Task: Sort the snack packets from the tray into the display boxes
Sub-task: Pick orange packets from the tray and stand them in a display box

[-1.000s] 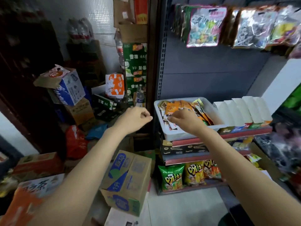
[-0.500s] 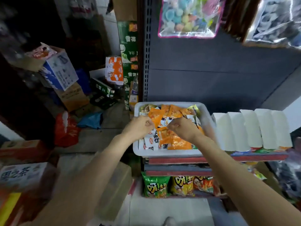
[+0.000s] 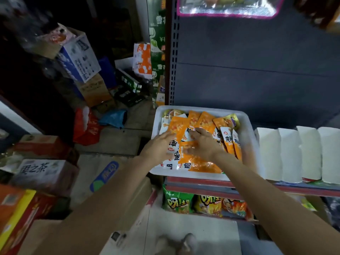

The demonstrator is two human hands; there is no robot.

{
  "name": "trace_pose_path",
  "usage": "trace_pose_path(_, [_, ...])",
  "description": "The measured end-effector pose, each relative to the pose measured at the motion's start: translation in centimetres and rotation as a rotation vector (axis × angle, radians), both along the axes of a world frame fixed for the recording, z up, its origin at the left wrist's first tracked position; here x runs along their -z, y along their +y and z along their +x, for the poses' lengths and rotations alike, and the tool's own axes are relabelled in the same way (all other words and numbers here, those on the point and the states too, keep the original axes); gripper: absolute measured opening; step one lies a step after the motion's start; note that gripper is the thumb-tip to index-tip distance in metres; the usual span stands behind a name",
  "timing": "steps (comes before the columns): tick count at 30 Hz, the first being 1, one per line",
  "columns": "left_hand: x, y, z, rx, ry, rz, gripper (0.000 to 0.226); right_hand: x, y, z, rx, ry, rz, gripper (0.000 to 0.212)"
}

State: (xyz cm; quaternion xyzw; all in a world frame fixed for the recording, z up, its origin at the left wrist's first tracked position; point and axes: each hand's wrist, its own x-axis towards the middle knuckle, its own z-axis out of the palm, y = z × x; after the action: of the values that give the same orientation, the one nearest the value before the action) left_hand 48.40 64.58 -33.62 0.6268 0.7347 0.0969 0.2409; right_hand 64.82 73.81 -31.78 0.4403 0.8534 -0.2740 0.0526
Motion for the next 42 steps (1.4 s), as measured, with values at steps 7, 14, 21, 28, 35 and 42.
trace_pose_path(7, [-0.1,-1.3,-0.1,0.016,-0.037,0.276,0.036,0.8,-0.6,-0.3,0.038,0.013,0.059,0.081])
trace_pose_path(14, [-3.0,-1.6,0.6,-0.155,-0.062,0.617,0.027,-1.4,-1.0,0.1,0.157,0.418,-0.043,0.105])
trace_pose_path(21, [-7.6,2.2,4.8,-0.248,-0.355,0.613,0.022,-4.1,-0.8,3.1,0.064,0.471,0.174,0.093])
trace_pose_path(28, [-9.7,7.4,12.7,-0.274,-0.733,0.57,0.013,-5.0,2.8,11.0,0.063,0.548,0.293,0.063])
trace_pose_path(35, [-10.1,14.3,21.7,-0.231,-0.797,0.543,0.022,-7.4,10.1,20.7,0.204,0.588,0.183,0.027])
trace_pose_path(42, [-10.2,18.1,30.1,-0.184,-0.83,0.623,0.019,-7.6,16.2,28.7,0.264,0.571,0.05,0.008])
